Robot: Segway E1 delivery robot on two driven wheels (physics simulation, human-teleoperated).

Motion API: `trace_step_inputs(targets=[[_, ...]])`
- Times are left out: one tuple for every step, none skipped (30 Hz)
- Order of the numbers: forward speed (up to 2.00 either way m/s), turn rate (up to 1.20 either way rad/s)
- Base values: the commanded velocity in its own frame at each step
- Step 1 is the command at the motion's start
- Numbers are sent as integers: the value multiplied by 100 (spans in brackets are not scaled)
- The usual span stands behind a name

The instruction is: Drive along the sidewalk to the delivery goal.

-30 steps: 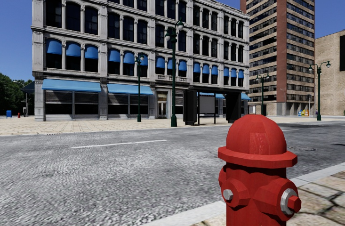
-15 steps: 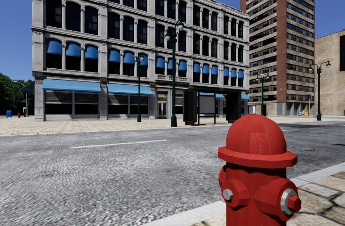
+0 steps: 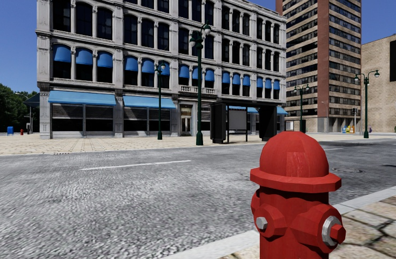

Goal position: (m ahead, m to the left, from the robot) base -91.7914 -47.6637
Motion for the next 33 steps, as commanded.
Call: trace_step_inputs(targets=[[-16,0],[-46,0],[-65,0],[-71,0],[-71,0],[-72,0],[-72,0],[-72,0],[-72,0],[-72,0],[-72,0],[-64,0],[-60,0],[-59,0],[-59,0],[-58,0],[-58,0],[-58,0],[-58,0],[-58,0],[-60,0],[-60,0],[-60,0],[-60,0],[-60,0],[-60,0],[-60,0],[-60,0],[-60,0],[-60,0],[-60,0],[-60,0],[-60,0]])
